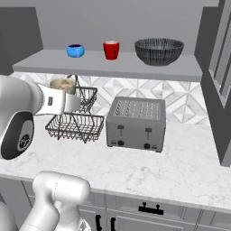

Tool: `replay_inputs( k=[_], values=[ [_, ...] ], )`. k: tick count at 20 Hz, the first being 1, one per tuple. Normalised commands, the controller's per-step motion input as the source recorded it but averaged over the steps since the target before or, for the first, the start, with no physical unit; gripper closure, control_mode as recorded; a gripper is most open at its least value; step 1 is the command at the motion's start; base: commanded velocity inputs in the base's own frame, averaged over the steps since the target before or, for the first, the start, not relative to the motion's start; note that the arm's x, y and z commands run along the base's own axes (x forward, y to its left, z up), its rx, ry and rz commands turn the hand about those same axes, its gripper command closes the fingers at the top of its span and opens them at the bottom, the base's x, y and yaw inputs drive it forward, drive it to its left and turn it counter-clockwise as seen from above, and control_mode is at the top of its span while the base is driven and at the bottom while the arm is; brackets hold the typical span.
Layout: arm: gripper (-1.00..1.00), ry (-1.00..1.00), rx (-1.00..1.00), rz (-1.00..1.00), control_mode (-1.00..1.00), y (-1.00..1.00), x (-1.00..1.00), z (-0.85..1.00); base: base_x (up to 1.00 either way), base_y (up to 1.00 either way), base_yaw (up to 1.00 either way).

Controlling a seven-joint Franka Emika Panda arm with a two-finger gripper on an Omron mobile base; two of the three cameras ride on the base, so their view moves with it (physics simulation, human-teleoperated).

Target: Gather all objects into one cabinet and sort the glasses and bowls to opposite sides.

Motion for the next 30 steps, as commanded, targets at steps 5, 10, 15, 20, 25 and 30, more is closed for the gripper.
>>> replay_inputs(
  k=[5, 10, 15, 20, 25, 30],
  values=[
    [1.00, 0.00, 0.00, 0.00, -1.00, 0.55, 0.08, 0.29, 0.00, 0.00, 0.00],
    [1.00, -0.05, 0.02, 0.00, -1.00, 0.27, 0.48, 0.43, 0.00, 0.00, 0.00],
    [1.00, 0.00, 0.01, 0.00, -1.00, 0.25, 0.97, 0.11, 0.00, 0.00, 0.00],
    [1.00, 0.00, 0.00, 0.16, -1.00, 0.47, 0.43, 0.01, 0.00, 0.00, 0.00],
    [1.00, 0.03, 0.00, 0.29, -1.00, 0.36, 0.44, 0.00, 0.00, 0.00, 0.00],
    [1.00, 0.03, 0.00, 0.12, -1.00, 0.34, 0.82, 0.00, 0.00, 0.00, 0.00]
  ],
)
